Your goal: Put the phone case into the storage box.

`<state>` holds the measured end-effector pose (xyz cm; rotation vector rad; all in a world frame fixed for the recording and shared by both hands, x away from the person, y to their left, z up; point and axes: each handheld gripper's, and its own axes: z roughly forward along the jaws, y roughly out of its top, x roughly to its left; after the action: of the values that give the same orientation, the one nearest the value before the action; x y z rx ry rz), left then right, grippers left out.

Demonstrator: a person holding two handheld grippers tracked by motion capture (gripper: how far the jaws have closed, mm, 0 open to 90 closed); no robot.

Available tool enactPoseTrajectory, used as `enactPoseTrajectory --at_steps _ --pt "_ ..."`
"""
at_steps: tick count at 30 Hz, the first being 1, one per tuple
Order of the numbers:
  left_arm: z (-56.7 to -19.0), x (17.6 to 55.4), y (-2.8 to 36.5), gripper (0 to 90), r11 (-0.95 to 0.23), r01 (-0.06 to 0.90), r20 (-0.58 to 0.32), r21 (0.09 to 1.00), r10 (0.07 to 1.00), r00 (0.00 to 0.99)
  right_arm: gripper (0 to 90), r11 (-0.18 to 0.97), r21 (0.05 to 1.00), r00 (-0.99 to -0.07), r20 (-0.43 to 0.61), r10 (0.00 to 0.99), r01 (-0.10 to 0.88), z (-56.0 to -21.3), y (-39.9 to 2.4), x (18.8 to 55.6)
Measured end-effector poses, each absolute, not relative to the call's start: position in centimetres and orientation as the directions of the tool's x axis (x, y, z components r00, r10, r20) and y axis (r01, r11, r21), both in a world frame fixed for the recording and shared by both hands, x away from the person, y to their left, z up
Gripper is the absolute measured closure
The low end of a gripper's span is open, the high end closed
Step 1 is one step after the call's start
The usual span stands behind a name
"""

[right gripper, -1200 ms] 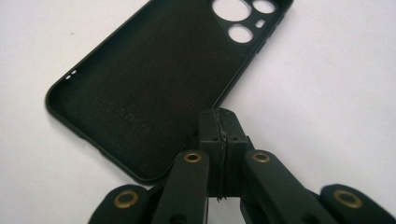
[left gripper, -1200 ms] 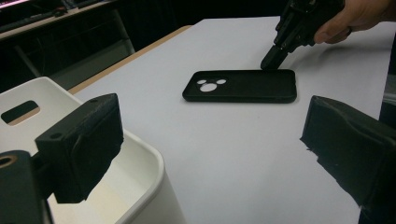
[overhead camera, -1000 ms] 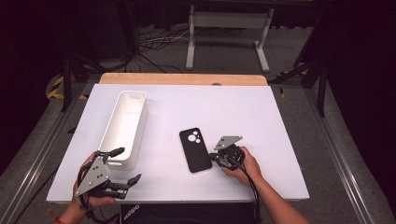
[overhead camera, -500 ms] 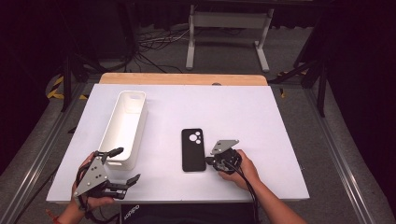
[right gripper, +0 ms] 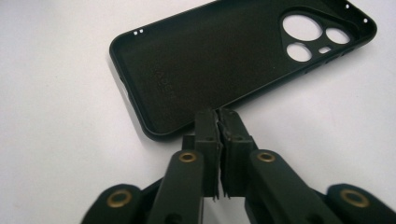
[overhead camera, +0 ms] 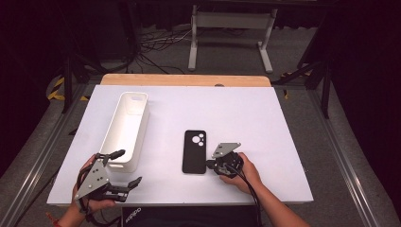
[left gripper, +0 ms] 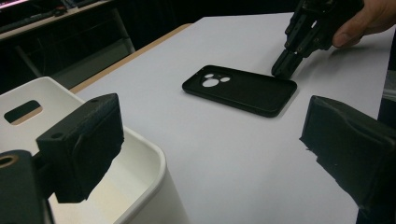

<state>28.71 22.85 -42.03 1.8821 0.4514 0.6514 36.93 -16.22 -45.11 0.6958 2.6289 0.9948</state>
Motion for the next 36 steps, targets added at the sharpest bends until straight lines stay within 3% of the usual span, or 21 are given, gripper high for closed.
enactPoseTrajectory --at_steps 2,11,17,29,36 --pt "-42.0 28.7 22.8 6.7 -0.397 0.006 0.244 0.918 0.576 0.78 78.7 0.638 0.687 -0.849 -0.059 0.525 0.346 -44.8 -16.4 37.0" --pt "-41.9 28.8 22.9 6.6 -0.392 0.006 0.243 0.92 0.581 0.777 30.9 0.567 0.74 -0.789 -0.081 0.609 0.362 -43.5 -17.5 37.8" --pt "-41.9 28.8 22.8 6.3 -0.395 0.011 0.238 0.919 0.576 0.782 11.1 0.519 0.777 -0.739 -0.105 0.665 0.357 -42.6 -17.8 38.3" --pt "-41.9 28.9 22.8 6.1 -0.395 0.015 0.234 0.918 0.573 0.786 6.3 0.475 0.835 -0.725 -0.143 0.674 0.277 -41.0 -18.1 38.2" --pt "-41.9 28.9 22.7 6.0 -0.4 0.008 0.241 0.917 0.57 0.786 6.2 0.469 0.835 -0.725 -0.128 0.676 0.289 -39.9 -18.0 39.0"
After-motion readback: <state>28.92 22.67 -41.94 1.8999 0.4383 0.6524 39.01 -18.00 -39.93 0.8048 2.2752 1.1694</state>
